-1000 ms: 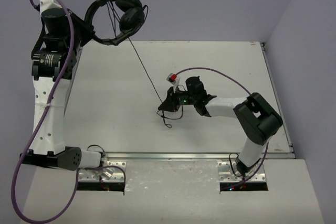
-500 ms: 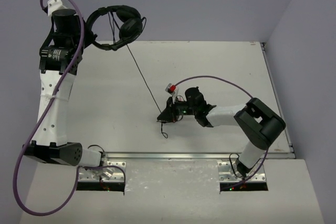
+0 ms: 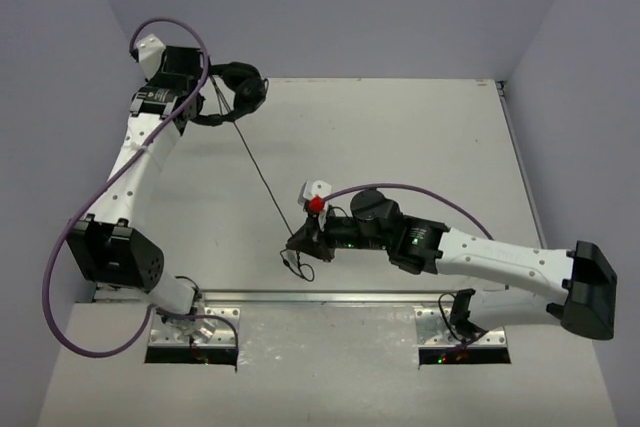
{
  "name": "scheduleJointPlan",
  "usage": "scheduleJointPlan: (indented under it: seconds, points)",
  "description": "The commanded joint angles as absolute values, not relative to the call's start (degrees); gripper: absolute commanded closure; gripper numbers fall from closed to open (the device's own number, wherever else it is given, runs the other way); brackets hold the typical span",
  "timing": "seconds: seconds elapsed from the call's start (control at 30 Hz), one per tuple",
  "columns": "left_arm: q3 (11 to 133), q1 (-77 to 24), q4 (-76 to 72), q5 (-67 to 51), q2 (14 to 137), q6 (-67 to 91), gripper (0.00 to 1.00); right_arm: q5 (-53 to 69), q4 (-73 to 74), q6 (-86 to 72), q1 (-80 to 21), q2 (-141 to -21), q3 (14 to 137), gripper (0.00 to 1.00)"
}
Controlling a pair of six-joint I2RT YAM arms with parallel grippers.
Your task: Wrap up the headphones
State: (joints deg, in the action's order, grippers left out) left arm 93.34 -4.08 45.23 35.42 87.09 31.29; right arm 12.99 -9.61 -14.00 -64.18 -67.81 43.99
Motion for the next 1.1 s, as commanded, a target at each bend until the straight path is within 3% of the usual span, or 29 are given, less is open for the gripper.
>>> scheduleJointPlan:
  seconds: [0.0,0.3,0.43,0.63,0.73,0.87,1.07]
  points:
    - [93.3,-6.8,34.8,46.3,86.1,37.5,1.0,10.9,4.9,-10.2,-68.5,-68.8,51.6,0.99]
    - [86.2,-13.8,35.6,50.4,89.4,44.5,1.0,9.3,19.0,-4.5,-72.2,-74.9,73.8,0.99]
    - [77.1,-16.0,26.2,46.8,84.5,42.2,1.0,3.3,24.2,2.6,-71.5,-75.0,80.1,0.99]
    - [61.8,-27.3,10.4,48.8,74.9,31.1,1.0,6.8,31.2,5.9,-61.6,-76.8,91.8,0.99]
    - [56.9,-31.5,-1.4,49.6,73.6,21.9,1.0,7.7,35.0,8.0,-57.0,-79.5,100.9,0.99]
    - [53.0,-37.3,-5.9,49.8,75.3,15.8,1.0,7.0,42.9,11.0,-51.2,-85.5,114.1,0.99]
    - [44.5,-39.6,-15.0,41.4,71.8,12.4,1.0,2.5,42.0,15.9,-45.6,-85.5,113.4,0.99]
